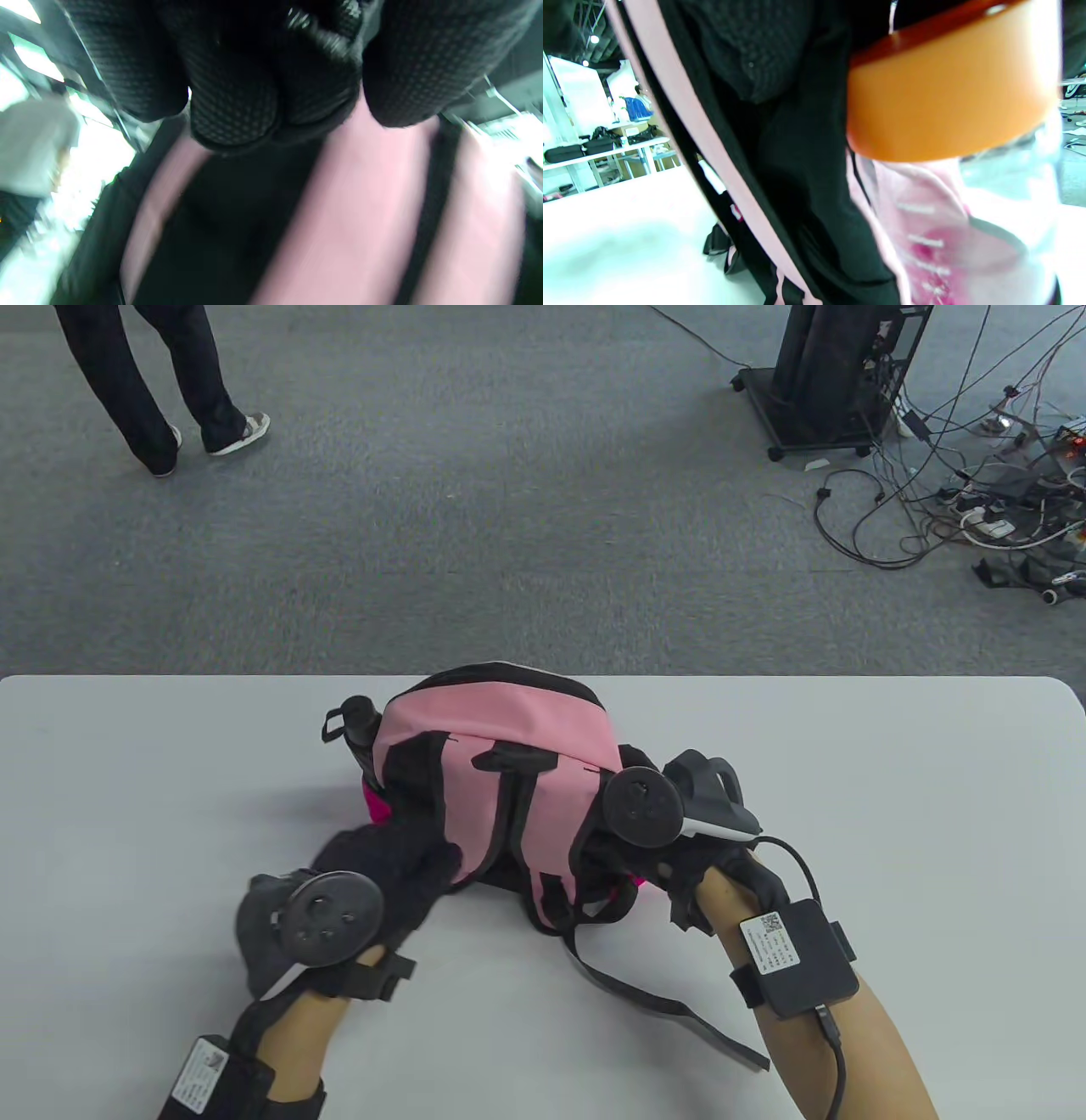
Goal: Pack school bag
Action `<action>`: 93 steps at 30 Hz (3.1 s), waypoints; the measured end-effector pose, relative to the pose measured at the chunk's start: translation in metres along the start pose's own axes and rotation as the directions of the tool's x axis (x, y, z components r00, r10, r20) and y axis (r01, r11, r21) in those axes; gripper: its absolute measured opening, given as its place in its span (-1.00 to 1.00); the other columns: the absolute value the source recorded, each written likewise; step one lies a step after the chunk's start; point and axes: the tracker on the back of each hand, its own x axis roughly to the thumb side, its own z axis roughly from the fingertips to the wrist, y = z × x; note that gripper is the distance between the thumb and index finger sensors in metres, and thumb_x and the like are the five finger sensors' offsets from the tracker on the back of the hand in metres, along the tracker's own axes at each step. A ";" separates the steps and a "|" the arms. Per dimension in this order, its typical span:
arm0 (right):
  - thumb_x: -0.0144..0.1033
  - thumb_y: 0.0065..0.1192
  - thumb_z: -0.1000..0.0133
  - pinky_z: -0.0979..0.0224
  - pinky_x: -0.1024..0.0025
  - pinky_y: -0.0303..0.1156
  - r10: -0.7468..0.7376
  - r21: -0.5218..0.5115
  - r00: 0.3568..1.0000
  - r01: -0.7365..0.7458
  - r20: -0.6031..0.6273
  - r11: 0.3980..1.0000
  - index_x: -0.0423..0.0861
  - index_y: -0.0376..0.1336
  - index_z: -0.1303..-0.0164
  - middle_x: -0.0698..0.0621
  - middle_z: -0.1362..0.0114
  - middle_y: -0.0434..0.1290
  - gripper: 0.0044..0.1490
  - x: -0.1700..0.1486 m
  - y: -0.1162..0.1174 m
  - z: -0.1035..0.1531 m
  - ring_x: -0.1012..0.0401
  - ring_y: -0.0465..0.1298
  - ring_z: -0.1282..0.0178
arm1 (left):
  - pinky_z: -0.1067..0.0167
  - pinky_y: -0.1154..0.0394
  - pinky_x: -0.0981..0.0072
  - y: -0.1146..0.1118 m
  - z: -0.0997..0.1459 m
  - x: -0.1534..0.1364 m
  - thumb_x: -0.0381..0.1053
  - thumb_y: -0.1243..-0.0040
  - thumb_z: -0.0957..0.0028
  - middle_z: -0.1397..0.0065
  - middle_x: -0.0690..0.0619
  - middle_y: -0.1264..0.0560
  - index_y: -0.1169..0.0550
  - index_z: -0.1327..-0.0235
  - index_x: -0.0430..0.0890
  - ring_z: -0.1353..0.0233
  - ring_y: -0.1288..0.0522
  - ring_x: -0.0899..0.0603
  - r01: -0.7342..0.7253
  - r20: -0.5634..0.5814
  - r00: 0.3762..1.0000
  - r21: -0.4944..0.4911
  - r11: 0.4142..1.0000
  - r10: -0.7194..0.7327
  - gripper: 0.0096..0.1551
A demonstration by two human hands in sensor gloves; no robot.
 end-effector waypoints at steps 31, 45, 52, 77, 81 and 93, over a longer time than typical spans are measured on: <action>0.05 0.51 -0.03 -0.21 -0.65 0.41 -0.027 -0.073 0.886 -0.008 -0.462 0.997 -0.06 0.19 -0.57 -0.62 -0.68 -0.12 -0.05 -0.055 0.027 -0.004 -0.59 0.02 -0.57 | -0.03 -0.77 -0.09 -0.087 -0.065 -0.026 0.36 -0.52 0.20 -0.54 -0.16 -0.55 -0.51 -0.39 -0.01 -0.42 -0.64 -0.47 0.074 -0.088 0.989 -0.377 0.923 -0.115 -0.09; -0.17 0.52 0.02 -0.37 -0.70 0.27 -0.030 -0.113 0.904 -0.020 -0.427 0.993 -0.02 0.22 -0.54 -0.44 -0.70 0.09 -0.12 -0.084 0.012 -0.015 -0.53 0.09 -0.63 | 0.03 -0.78 -0.10 -0.113 -0.070 -0.007 0.17 -0.44 0.05 -0.56 -0.18 -0.50 -0.38 -0.49 -0.10 -0.41 -0.65 -0.47 0.081 -0.047 0.994 -0.283 0.956 -0.098 -0.13; 0.02 0.54 0.05 -0.40 -0.76 0.13 -0.184 -0.291 0.951 0.108 -0.247 0.951 -0.01 0.21 -0.57 -0.48 -0.71 0.09 -0.03 -0.084 -0.029 0.023 -0.55 0.01 -0.65 | -0.39 -0.51 -0.40 -0.073 -0.057 -0.011 0.29 -0.48 0.12 -0.73 -0.21 -0.34 -0.16 -0.70 -0.13 -0.66 -0.33 -0.54 0.161 0.001 0.986 -0.264 0.951 -0.166 0.21; 0.26 0.17 -0.08 -0.40 -0.68 -0.11 0.130 -0.247 0.986 -0.151 -0.100 0.957 -0.29 -0.26 -0.71 -0.52 -0.72 -0.20 0.30 0.030 0.059 0.174 -0.54 -0.18 -0.63 | -0.49 0.08 -0.64 -0.040 0.137 0.017 0.55 0.09 -0.03 -0.81 -0.39 0.22 0.13 -0.77 -0.17 -0.69 0.27 -0.61 0.416 0.264 0.900 -0.279 0.866 -0.347 0.28; 0.27 0.15 -0.09 -0.38 -0.69 -0.15 0.087 -0.238 0.989 -0.114 -0.121 0.965 -0.28 -0.28 -0.71 -0.53 -0.72 -0.23 0.30 0.028 0.086 0.172 -0.55 -0.22 -0.61 | -0.47 0.07 -0.64 -0.067 0.143 0.011 0.54 0.07 -0.02 -0.82 -0.37 0.18 0.09 -0.77 -0.15 -0.69 0.25 -0.60 0.428 0.290 0.890 -0.265 0.864 -0.352 0.25; 0.32 0.07 -0.08 -0.32 -0.71 -0.25 0.185 -0.068 0.967 -0.199 -0.172 0.978 -0.28 -0.38 -0.68 -0.56 -0.68 -0.34 0.35 0.016 0.129 0.172 -0.57 -0.34 -0.56 | -0.43 0.10 -0.68 -0.113 0.151 -0.029 0.55 0.10 -0.02 -0.80 -0.40 0.22 0.16 -0.75 -0.15 -0.67 0.28 -0.62 0.424 0.243 0.906 -0.475 0.771 -0.348 0.26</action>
